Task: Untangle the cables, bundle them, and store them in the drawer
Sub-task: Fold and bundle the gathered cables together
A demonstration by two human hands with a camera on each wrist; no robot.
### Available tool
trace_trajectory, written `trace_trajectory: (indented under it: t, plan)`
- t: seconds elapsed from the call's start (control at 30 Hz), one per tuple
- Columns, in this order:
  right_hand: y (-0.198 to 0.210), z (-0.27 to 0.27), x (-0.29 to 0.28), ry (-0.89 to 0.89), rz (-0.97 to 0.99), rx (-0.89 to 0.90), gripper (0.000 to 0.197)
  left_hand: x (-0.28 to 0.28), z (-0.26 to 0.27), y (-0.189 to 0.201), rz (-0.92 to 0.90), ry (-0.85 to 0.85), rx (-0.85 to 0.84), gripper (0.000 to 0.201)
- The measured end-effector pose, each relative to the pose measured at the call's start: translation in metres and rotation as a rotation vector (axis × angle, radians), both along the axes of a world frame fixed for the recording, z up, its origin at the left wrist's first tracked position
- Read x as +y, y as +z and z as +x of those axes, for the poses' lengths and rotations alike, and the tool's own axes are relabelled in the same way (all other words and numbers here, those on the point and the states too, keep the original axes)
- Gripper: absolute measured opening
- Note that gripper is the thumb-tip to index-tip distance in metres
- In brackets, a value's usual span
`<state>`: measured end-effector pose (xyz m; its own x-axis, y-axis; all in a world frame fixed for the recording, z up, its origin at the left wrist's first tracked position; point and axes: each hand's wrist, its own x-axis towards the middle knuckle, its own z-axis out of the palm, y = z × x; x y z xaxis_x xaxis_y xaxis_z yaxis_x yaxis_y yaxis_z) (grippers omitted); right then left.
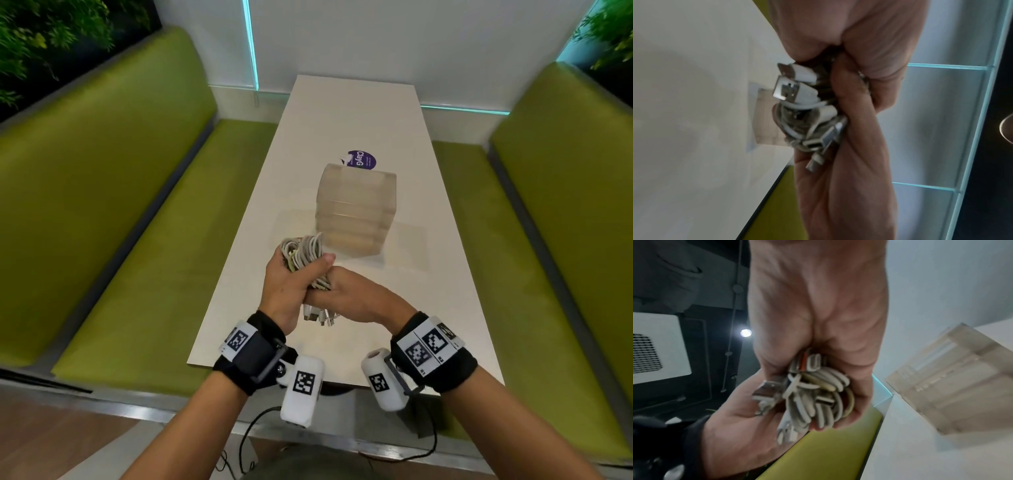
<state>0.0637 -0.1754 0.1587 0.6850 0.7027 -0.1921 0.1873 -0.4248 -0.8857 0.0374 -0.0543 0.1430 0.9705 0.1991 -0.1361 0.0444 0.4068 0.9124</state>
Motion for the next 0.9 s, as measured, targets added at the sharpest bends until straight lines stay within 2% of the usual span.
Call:
trace_trajectory:
  t: [0.1,0.23,0.33,0.43,0.53,0.63,0.77,0.83,0.9]
  plan:
    - [0.004,0.002,-0.006,0.117,0.106,0.114,0.017,0.008,-0.001,0.002,-0.05,-0.06,0.003,0.034]
    - [-0.006,0.003,-0.005,0.104,0.104,0.15,0.016,0.011,-0.001,0.0,-0.032,-0.074,0.015,0.032]
    - [-0.004,0.01,-0.003,0.177,-0.019,0.116,0.017,0.013,0.002,-0.007,0.015,-0.057,0.029,0.033]
    - [0.007,0.034,-0.001,0.294,-0.242,0.045,0.03,0.014,0.009,-0.012,0.137,-0.03,0.014,0.029]
    - [0.007,0.065,0.009,0.208,-0.385,0.013,0.043,0.015,0.025,-0.01,0.256,0.031,-0.007,0.028]
    - [0.003,0.095,0.012,0.076,-0.408,0.028,0.054,0.029,0.041,-0.007,0.36,0.136,-0.027,0.03]
    - [-0.014,0.147,0.001,-0.426,-0.286,-0.238,0.064,0.06,0.05,-0.014,0.4,0.213,0.03,0.028]
    - [-0.025,0.162,0.001,-0.444,-0.415,-0.335,0.071,0.068,0.053,-0.019,0.445,0.195,0.049,0.026]
    - [-0.035,0.165,0.004,-0.407,-0.506,-0.357,0.069,0.07,0.055,-0.021,0.459,0.181,0.061,0.024]
